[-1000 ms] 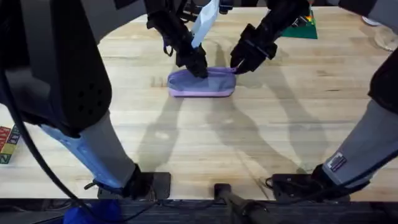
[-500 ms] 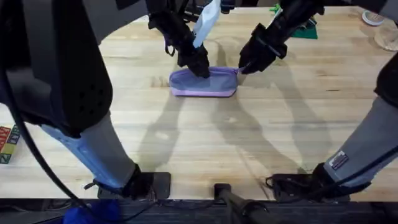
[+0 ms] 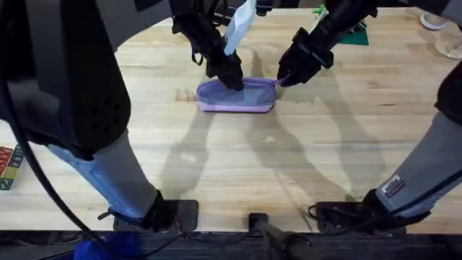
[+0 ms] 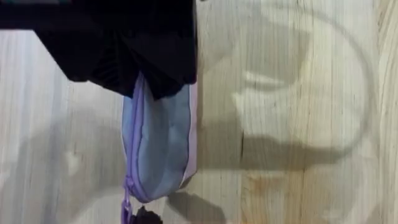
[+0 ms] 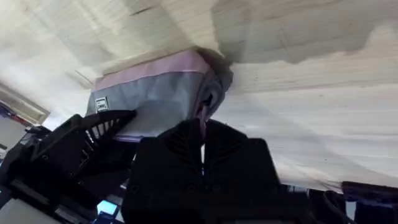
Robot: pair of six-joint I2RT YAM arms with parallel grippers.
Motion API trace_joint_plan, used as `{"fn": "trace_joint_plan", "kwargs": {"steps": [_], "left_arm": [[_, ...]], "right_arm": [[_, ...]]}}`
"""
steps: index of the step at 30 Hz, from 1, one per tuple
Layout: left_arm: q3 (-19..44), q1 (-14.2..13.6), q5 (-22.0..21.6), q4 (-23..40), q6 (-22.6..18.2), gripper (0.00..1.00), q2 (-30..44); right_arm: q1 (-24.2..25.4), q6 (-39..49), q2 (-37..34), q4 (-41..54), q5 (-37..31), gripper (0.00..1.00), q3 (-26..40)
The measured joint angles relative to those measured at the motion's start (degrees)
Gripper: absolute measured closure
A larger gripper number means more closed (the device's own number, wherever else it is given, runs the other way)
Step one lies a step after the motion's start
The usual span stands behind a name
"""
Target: Unzip the bag, pick up the pens from the table one at a time and place them inside, then zip the bag closed.
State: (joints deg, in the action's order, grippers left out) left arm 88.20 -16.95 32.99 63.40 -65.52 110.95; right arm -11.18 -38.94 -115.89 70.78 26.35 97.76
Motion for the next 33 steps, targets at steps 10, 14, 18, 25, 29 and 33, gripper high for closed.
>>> {"fn": "trace_joint_plan", "kwargs": {"steps": [10, 14, 18, 25, 29, 33], "left_arm": [[0.0, 0.0, 0.0, 0.0, 0.0, 0.959, 0.0], [0.0, -0.02, 0.02, 0.04, 0.0, 0.959, -0.01], [0.0, -0.07, 0.01, 0.14, 0.0, 0.959, -0.02], [-0.04, -0.23, 0.04, 0.28, 0.0, 0.959, -0.02], [-0.07, -0.22, 0.0, 0.26, 0.0, 0.959, -0.02], [-0.07, -0.15, -0.02, 0.18, 0.0, 0.959, -0.02]], "right_arm": [[0.02, 0.22, 0.0, 0.11, -1.4, 0.97, -0.76], [0.16, 0.24, 0.02, -0.08, -2.78, 0.97, -3.34], [0.34, 0.25, 0.01, -1.77, -3.64, 0.97, -6.33], [0.48, 0.24, 0.0, -6.8, -3.63, 0.97, -12.95], [0.74, 0.24, 0.0, -8.29, -4.7, 0.97, -16.57], [0.96, 0.22, 0.02, -8.76, -5.2, 0.97, -17.73]]}}
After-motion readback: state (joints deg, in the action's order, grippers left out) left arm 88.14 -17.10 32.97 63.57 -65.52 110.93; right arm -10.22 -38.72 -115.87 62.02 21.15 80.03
